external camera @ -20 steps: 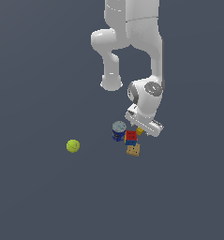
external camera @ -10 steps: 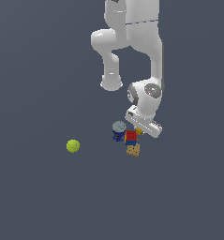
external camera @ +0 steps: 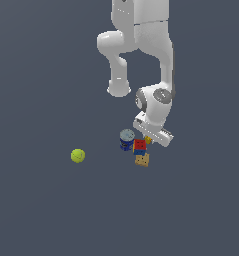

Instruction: Pick up a designated object from a clutter of objects.

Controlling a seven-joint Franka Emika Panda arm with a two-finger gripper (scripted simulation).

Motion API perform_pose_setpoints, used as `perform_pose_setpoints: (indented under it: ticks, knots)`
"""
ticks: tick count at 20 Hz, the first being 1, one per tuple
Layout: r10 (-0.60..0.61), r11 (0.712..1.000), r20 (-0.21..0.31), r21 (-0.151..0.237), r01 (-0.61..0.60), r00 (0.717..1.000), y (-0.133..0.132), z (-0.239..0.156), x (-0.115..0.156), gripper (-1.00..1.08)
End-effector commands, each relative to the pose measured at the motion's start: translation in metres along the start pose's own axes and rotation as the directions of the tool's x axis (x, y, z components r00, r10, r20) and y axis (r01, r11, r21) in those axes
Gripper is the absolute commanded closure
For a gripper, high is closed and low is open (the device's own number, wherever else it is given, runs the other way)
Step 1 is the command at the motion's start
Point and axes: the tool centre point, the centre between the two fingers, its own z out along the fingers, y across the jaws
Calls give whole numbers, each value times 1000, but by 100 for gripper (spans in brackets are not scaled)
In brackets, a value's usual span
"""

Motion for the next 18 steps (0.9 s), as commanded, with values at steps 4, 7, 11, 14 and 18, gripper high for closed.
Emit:
perform_pose_setpoints:
  ticks: [4,7,11,14,18]
  knots:
    - [1,1000,0,1,-1,1000,10,-13,8,108]
    - [1,1000,1,1,-1,1000,20,-25,16,108]
    - [1,1000,2,2,-2,1000,37,-46,30,108]
    - [2,1000,3,2,-2,1000,53,-66,43,108]
    - [2,1000,3,2,-2,1000,78,-98,64,108]
